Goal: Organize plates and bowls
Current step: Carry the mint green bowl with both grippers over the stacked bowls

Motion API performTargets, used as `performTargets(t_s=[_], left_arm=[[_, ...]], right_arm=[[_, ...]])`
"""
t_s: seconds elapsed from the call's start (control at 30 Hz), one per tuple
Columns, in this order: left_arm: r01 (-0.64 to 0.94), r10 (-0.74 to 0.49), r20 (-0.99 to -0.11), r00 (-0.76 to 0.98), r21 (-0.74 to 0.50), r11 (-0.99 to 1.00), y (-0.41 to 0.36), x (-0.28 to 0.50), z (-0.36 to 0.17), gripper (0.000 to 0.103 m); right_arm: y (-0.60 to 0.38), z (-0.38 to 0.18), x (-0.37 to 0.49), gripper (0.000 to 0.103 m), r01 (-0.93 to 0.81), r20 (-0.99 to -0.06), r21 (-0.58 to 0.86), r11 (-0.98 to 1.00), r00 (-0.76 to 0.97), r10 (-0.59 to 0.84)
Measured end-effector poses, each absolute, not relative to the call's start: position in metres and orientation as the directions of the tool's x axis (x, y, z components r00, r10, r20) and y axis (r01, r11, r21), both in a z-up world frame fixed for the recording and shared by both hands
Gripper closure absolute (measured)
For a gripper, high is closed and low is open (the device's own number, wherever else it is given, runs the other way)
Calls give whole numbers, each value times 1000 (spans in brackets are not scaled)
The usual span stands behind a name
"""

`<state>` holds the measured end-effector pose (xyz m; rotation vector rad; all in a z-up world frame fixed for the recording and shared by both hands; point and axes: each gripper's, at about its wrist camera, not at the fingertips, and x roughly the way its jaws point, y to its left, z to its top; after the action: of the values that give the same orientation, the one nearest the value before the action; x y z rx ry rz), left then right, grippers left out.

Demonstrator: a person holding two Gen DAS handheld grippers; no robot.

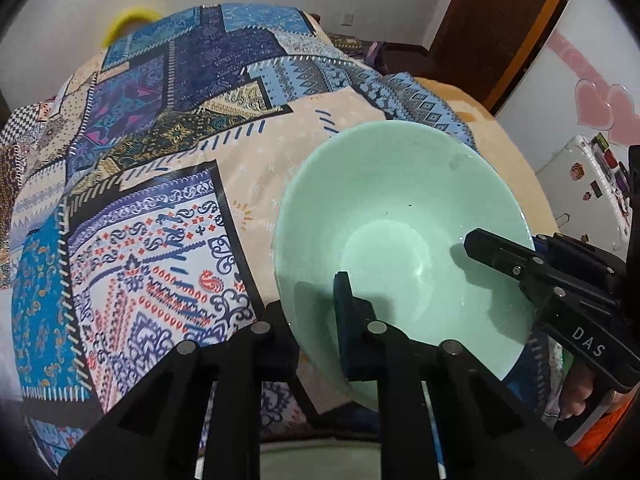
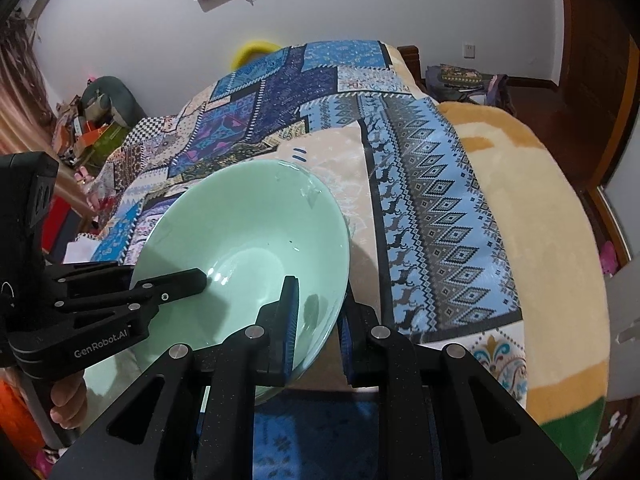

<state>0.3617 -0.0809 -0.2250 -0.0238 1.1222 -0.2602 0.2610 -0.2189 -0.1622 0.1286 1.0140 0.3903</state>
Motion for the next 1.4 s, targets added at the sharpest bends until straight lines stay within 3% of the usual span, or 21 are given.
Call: performTargets(t_s=[0.83,1.4], left_arm=[[142,-180,-832,525,-123,982,-42,251,-146,89],[25,-106,-816,568,-111,994,28,176,-131,89]], right_arm=[[-180,-105,194,86,-344,-736,274,898,525,426],[-117,-96,151,86,-450,-713,294,843,484,507]])
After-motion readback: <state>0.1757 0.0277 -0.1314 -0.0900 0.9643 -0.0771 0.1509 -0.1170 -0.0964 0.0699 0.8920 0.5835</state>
